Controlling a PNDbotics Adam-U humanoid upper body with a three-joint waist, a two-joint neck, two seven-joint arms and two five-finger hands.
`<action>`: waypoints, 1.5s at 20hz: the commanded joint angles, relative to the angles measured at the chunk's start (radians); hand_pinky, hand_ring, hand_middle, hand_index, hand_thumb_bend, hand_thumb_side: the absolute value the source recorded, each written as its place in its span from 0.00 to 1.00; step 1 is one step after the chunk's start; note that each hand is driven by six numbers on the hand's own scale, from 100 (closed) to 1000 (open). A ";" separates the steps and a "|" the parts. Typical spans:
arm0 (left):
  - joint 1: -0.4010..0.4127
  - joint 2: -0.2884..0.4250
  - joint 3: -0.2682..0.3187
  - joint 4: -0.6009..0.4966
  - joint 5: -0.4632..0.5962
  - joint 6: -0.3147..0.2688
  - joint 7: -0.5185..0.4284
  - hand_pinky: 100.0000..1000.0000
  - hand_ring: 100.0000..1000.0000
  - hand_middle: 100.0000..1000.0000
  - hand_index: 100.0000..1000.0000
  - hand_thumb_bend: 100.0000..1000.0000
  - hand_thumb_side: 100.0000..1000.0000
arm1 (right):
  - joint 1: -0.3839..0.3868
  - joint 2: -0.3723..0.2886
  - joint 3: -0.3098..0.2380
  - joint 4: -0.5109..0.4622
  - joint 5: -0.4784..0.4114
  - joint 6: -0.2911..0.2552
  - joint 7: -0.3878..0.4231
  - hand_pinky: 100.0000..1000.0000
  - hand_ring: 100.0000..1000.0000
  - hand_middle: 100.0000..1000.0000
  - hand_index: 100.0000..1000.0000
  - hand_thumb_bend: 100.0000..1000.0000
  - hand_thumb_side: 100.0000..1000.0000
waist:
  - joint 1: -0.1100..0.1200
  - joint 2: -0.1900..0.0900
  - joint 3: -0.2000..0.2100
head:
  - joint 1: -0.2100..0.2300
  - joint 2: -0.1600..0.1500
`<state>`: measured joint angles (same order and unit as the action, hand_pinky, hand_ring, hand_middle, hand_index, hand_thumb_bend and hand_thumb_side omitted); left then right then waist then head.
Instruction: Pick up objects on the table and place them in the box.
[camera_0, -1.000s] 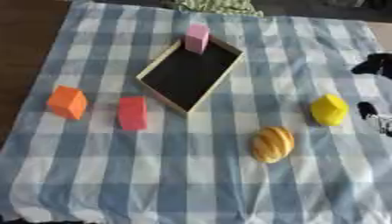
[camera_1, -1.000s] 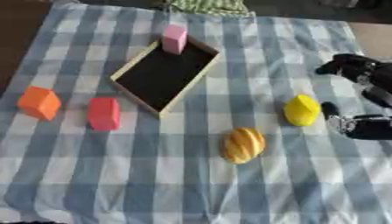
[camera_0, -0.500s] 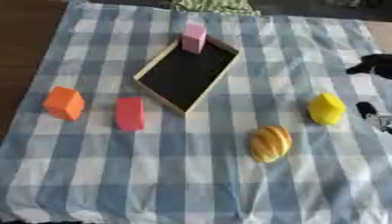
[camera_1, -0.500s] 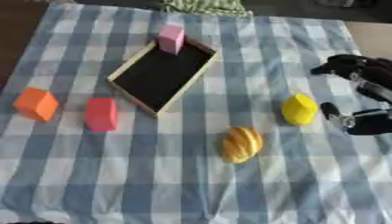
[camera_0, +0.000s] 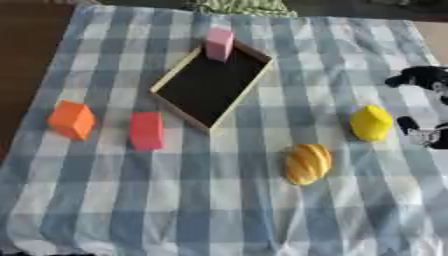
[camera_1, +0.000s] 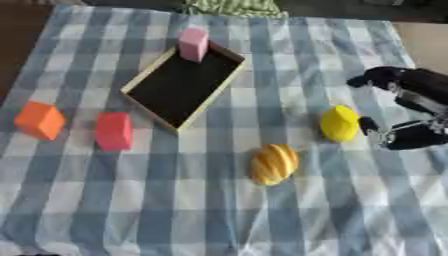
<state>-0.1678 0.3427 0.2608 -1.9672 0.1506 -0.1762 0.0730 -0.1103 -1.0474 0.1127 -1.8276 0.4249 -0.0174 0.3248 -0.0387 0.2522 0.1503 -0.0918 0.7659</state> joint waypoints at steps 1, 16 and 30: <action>-0.012 0.014 -0.002 -0.008 0.010 -0.003 -0.006 0.76 0.73 0.61 0.77 0.00 0.59 | -0.030 -0.006 0.002 0.044 0.014 -0.001 0.006 0.95 1.00 0.85 0.95 0.00 0.18 | 0.018 0.004 0.002 | -0.007 0.004; -0.022 0.005 -0.007 -0.004 0.020 -0.006 -0.016 0.76 0.73 0.61 0.77 0.00 0.59 | -0.107 0.054 0.060 0.203 0.112 -0.042 0.065 0.95 1.00 0.88 0.96 0.00 0.44 | 0.025 0.026 0.016 | -0.012 0.004; -0.022 -0.001 -0.007 -0.005 0.026 0.000 -0.018 0.76 0.73 0.61 0.76 0.00 0.59 | -0.128 0.081 0.049 0.188 0.086 -0.015 -0.049 0.86 0.82 0.33 0.54 0.00 0.13 | 0.021 0.023 0.015 | -0.007 0.004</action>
<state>-0.1835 0.3257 0.2494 -1.9600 0.1741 -0.1775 0.0560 -0.2314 -0.9408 0.1821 -1.6159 0.5235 -0.0383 0.3007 -0.0298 0.2815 0.1658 -0.0999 0.7659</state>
